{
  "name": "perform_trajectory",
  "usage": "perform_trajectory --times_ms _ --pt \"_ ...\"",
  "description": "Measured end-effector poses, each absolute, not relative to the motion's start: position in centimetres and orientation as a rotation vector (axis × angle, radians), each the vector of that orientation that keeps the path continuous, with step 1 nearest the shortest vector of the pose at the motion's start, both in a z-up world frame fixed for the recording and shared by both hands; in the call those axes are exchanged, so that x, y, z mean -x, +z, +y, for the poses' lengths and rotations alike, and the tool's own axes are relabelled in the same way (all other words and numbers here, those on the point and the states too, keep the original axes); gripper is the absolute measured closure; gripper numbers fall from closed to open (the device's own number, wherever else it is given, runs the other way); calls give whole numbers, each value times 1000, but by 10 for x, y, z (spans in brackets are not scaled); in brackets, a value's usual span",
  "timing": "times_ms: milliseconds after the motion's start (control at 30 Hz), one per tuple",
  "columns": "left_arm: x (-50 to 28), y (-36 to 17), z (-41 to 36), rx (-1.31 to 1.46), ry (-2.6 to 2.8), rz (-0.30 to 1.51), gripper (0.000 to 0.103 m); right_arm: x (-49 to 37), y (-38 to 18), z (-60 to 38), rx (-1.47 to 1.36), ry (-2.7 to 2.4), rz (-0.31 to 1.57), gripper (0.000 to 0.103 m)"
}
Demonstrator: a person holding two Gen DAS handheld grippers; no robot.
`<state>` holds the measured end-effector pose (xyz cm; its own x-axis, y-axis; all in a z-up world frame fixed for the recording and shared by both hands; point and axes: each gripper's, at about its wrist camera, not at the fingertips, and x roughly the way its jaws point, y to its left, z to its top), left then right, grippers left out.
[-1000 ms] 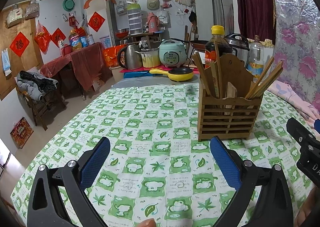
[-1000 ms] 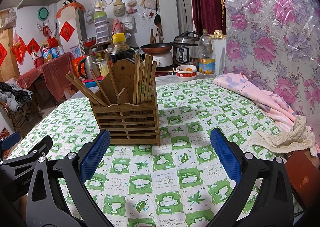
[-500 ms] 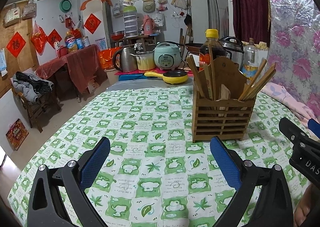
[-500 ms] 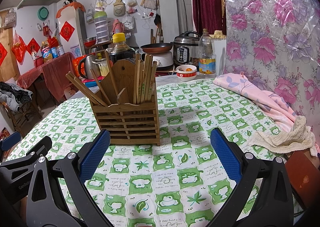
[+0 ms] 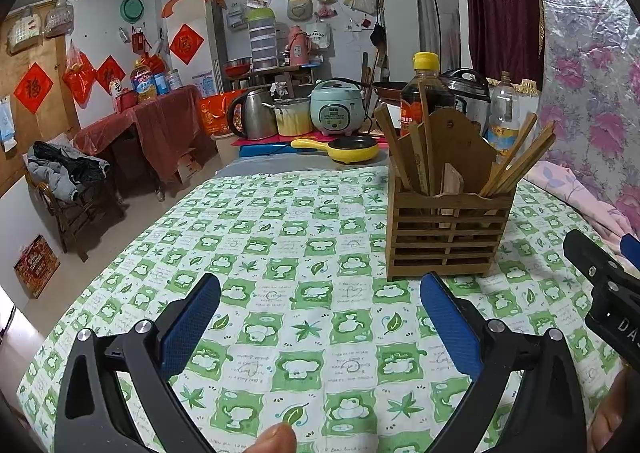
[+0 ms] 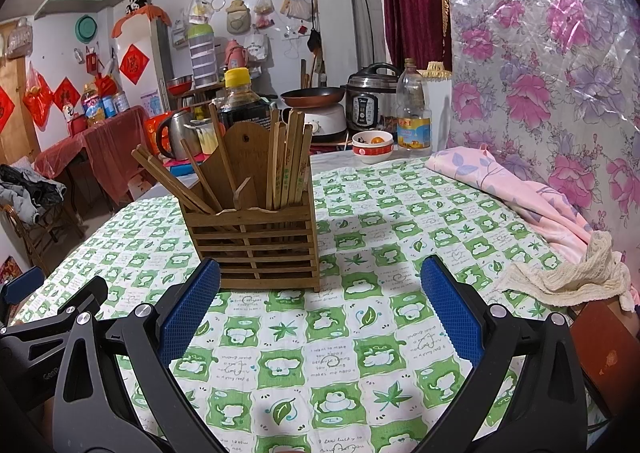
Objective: Organize utensils
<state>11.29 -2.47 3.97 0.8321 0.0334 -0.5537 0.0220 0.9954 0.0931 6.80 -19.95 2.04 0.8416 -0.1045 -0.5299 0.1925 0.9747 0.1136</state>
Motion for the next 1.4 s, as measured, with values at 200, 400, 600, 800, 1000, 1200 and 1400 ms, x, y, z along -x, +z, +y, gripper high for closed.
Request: perform_trajectory --times_ms 200,400,600,800,1000,1200,1400 --pt "-113 39 -27 -107 11 588 5 -68 21 -199 -165 -157 552 6" --pt "-114 38 -28 -107 14 594 5 -67 23 -198 -166 -158 552 6" --pt "-114 38 -28 -105 13 596 5 -67 23 -198 -166 -158 553 6" --pt "-114 37 -27 -104 15 598 5 -67 23 -198 -166 -158 553 6" --pt "-114 37 -28 -104 16 599 5 -67 23 -198 -166 -158 553 6" --pt "-114 37 -27 -105 16 599 5 -67 23 -198 -166 -158 553 6" --pt "-114 37 -28 -105 16 599 5 -67 23 -198 -166 -158 552 6"
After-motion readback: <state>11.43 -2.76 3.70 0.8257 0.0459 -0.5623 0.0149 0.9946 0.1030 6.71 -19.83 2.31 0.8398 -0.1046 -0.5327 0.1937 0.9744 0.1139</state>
